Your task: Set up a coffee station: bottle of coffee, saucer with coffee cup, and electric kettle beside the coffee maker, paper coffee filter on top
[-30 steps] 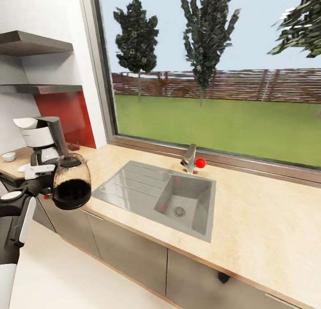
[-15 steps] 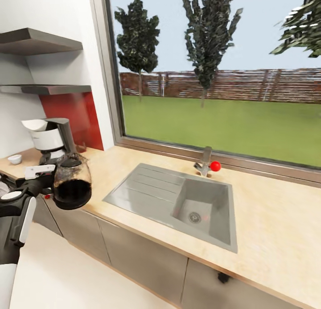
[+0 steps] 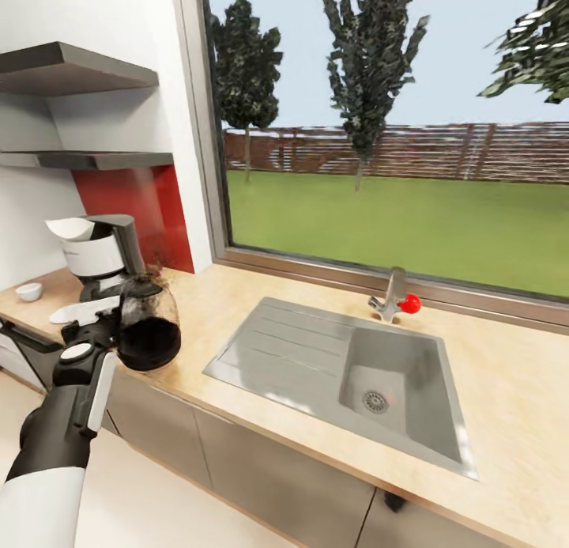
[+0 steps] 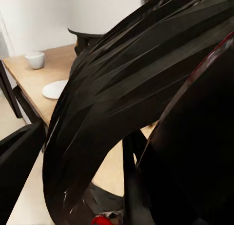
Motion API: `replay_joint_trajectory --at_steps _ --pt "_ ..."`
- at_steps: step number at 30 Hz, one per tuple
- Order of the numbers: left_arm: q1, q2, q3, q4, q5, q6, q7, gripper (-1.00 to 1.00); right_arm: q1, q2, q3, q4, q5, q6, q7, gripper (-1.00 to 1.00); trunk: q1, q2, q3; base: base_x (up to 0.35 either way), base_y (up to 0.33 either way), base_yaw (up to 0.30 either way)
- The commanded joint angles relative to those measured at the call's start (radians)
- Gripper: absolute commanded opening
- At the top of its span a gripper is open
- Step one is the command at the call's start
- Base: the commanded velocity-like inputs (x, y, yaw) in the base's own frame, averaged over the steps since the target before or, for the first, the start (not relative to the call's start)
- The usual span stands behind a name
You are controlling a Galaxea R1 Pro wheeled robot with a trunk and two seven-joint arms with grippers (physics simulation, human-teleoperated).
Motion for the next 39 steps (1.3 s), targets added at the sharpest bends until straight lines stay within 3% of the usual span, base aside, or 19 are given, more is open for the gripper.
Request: replay_joint_trajectory --at_steps 1,4,11,12,15,25,39 --pt "-0.001 -0.007 -0.017 -0.002 -0.005 0.000 0.018 -1.00 -0.001 -0.001 -0.008 0.001 0.007 -0.003 0.004 1.00 0.001 -0.002 -0.002 0.238 0.246 -0.001" --pt "-0.001 -0.017 -0.040 -0.001 -0.004 -0.007 0.036 -1.00 -0.001 0.000 -0.009 0.000 0.007 -0.003 0.004 1.00 0.001 -0.002 -0.002 0.127 0.120 0.000" --pt "-0.001 -0.027 -0.044 0.000 0.008 -0.042 0.070 -1.00 -0.001 -0.001 -0.012 -0.002 0.003 -0.002 0.004 1.00 0.001 -0.002 0.000 0.010 0.009 -0.029" --pt "-0.002 -0.052 -0.039 0.001 0.007 -0.075 0.100 -1.00 -0.001 0.000 -0.011 -0.001 0.004 -0.002 0.004 1.00 0.001 -0.002 0.000 0.000 0.000 -0.005" --pt "-0.004 -0.078 -0.036 0.001 0.007 -0.099 0.134 -1.00 -0.001 -0.001 -0.011 -0.001 0.004 -0.002 0.004 1.00 0.001 -0.002 0.000 0.000 0.000 -0.001" --pt "0.000 -0.084 -0.037 0.024 0.008 -0.112 0.141 -1.00 -0.001 -0.002 -0.011 -0.001 0.004 -0.001 0.004 1.00 0.001 -0.002 0.000 0.057 0.002 -0.006" --pt "0.002 -0.083 -0.037 0.038 0.006 -0.137 0.141 -1.00 -0.001 -0.002 -0.011 -0.001 0.004 -0.001 0.004 1.00 0.001 -0.002 0.000 0.227 0.122 -0.178"
